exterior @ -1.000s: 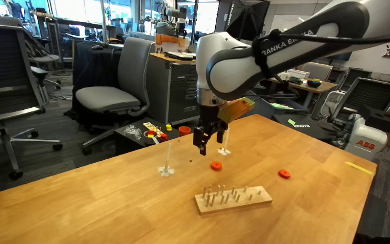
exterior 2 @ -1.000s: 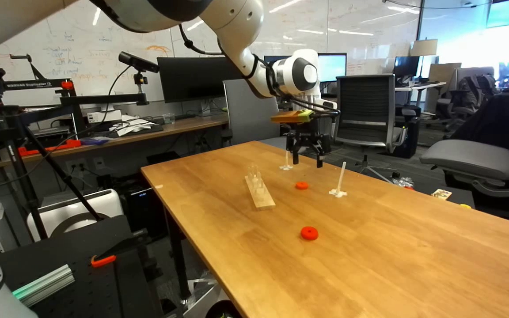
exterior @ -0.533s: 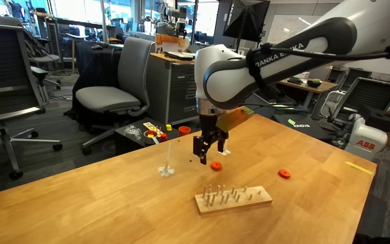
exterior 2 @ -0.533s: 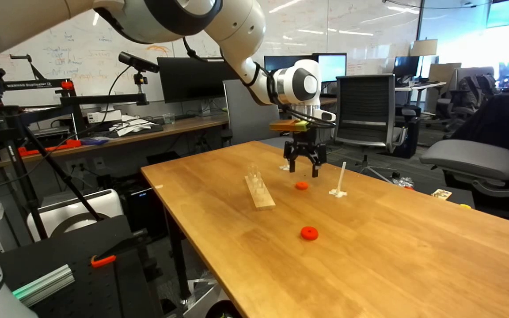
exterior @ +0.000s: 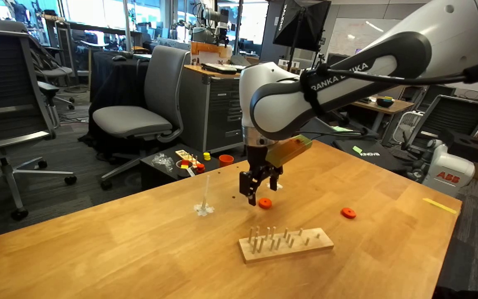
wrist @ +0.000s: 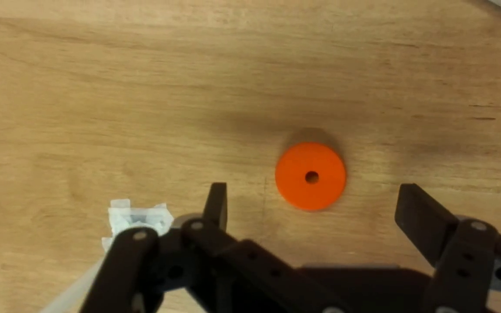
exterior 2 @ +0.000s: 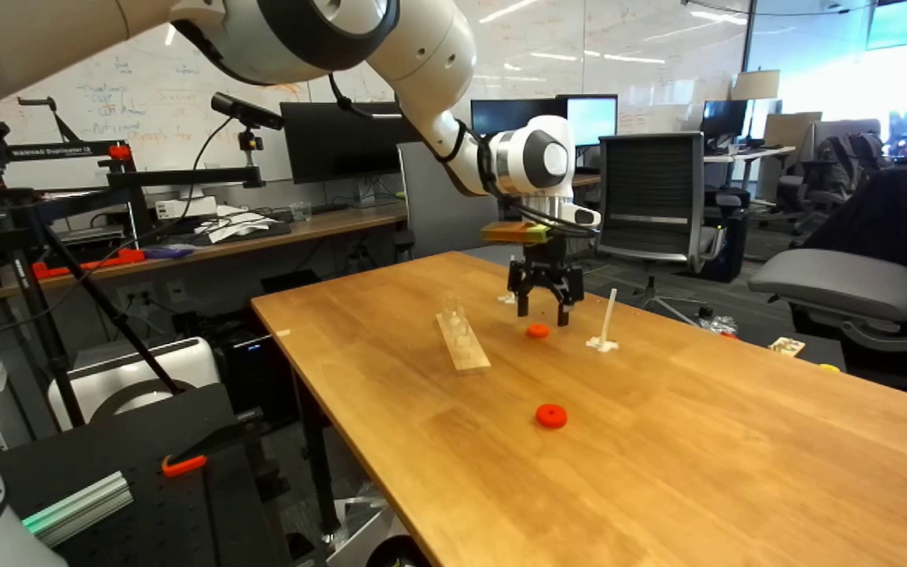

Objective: Get one of the orange objects on the table and place it on the wooden object

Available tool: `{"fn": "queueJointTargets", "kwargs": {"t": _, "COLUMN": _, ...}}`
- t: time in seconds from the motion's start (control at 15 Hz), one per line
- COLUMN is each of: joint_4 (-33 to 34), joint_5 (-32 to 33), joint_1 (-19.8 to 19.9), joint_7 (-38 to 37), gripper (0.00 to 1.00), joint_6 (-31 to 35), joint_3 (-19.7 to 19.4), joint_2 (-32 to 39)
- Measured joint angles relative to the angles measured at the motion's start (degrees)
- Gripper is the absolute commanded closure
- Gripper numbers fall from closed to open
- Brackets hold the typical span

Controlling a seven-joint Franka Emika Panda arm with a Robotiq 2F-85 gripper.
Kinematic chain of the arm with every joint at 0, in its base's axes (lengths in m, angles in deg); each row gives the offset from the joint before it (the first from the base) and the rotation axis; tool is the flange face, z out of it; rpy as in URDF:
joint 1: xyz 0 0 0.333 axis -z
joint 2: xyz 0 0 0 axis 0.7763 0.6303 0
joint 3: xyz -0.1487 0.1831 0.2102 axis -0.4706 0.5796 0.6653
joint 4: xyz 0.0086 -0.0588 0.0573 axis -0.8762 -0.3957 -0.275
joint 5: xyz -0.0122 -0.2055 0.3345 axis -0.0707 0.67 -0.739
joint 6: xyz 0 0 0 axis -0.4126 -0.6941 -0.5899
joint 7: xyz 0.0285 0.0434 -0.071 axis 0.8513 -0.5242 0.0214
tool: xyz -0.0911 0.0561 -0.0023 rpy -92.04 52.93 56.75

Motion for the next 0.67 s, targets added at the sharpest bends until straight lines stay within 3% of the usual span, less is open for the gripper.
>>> {"fn": "queueJointTargets", "kwargs": {"t": 0.4, "joint_4": 0.0, "joint_5": -0.1, "joint_1": 0.0, "joint_7": -0.2, "gripper": 0.0, "joint_6": 0.0, "joint_3": 0.0, "joint_2": 0.9}}
{"fn": "queueJointTargets", "kwargs": {"t": 0.47, "joint_4": 0.0, "joint_5": -0.3, "joint_1": 0.0, "joint_7": -0.3, "gripper": 0.25, "joint_6": 0.0, "joint_3": 0.0, "joint_2": 1.0}}
{"fn": "queueJointTargets", "kwargs": {"t": 0.53, "joint_4": 0.0, "joint_5": -0.4, "joint_1": 0.0, "joint_7": -0.3, "gripper": 0.26, "joint_6": 0.0, "joint_3": 0.0, "joint_2": 1.1}}
{"fn": "queueJointTargets", "kwargs": {"t": 0.67, "joint_4": 0.1, "joint_5": -1.1, "joint_1": 0.0, "joint_7": -0.3, "gripper": 0.42, "joint_6": 0.0, "joint_3": 0.0, "joint_2": 1.1}}
